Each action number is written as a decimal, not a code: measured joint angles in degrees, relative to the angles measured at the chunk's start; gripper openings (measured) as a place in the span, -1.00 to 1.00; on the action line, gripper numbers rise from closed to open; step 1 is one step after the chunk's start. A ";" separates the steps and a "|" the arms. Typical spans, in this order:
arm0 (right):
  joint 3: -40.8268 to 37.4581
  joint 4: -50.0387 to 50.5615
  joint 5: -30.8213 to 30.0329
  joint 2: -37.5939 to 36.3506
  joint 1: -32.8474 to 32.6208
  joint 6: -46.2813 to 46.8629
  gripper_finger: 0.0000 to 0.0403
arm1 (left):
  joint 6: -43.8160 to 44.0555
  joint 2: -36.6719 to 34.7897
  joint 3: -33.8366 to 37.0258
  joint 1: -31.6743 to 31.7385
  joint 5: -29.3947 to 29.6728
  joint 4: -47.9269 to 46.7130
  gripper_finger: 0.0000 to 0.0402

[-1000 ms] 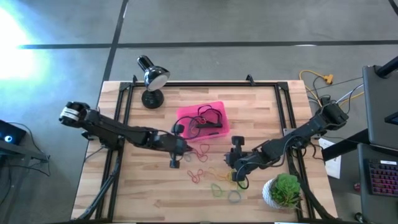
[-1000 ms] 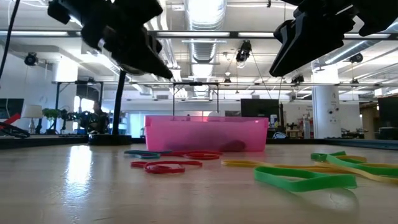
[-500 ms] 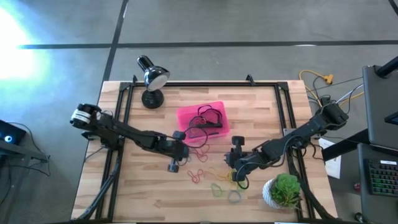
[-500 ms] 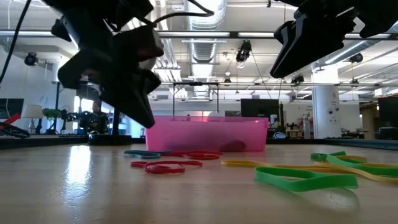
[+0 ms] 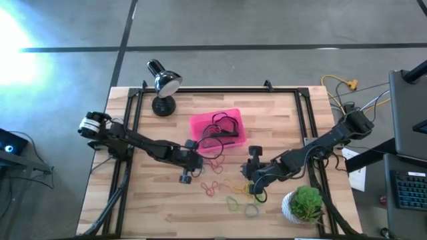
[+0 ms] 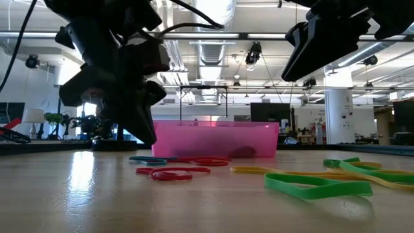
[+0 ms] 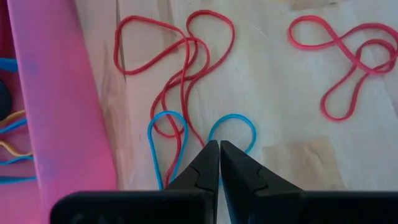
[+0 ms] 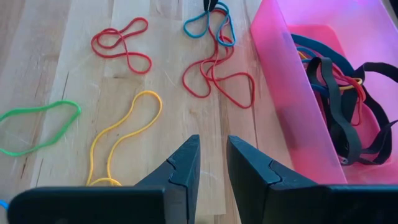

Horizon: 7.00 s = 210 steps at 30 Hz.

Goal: Pick and place rubber bands into bin
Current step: Put the blue rubber band into the red bin

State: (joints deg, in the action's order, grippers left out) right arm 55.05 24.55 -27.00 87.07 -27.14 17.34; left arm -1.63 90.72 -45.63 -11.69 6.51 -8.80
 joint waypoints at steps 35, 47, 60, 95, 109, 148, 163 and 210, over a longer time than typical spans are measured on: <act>-0.70 -0.04 0.02 0.02 0.00 0.28 -0.66 | -1.83 5.70 -0.44 1.50 4.18 3.33 -0.60; -0.74 -0.09 0.02 0.02 0.00 0.70 -0.66 | 0.47 8.26 -0.90 3.66 -4.09 4.61 -0.61; -0.74 -0.50 0.02 0.02 0.00 0.70 -0.66 | 2.64 8.05 -0.95 4.51 -9.58 3.81 -0.61; -1.25 -0.78 0.02 0.02 0.00 0.67 -0.66 | 1.23 5.97 -1.36 4.58 -4.50 1.82 -0.99; -1.67 -0.84 0.02 0.02 0.00 0.50 -0.66 | 1.32 -2.98 -1.55 2.65 -4.68 2.05 -1.00; -1.88 -0.91 0.02 0.02 0.01 0.50 -0.66 | -19.03 -18.36 -0.84 7.36 21.00 14.80 -1.00; -1.88 -1.01 0.02 0.02 0.00 0.50 -0.66 | -15.28 -10.10 -0.47 12.12 20.42 14.01 -1.00; -1.95 -1.14 0.02 0.02 0.01 0.07 -0.66 | -14.38 -9.01 -1.68 19.89 3.34 4.32 -1.00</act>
State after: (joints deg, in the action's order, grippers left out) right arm 53.10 23.41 -26.98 87.09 -27.12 17.41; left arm -16.02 81.71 -47.31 8.20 9.85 -4.48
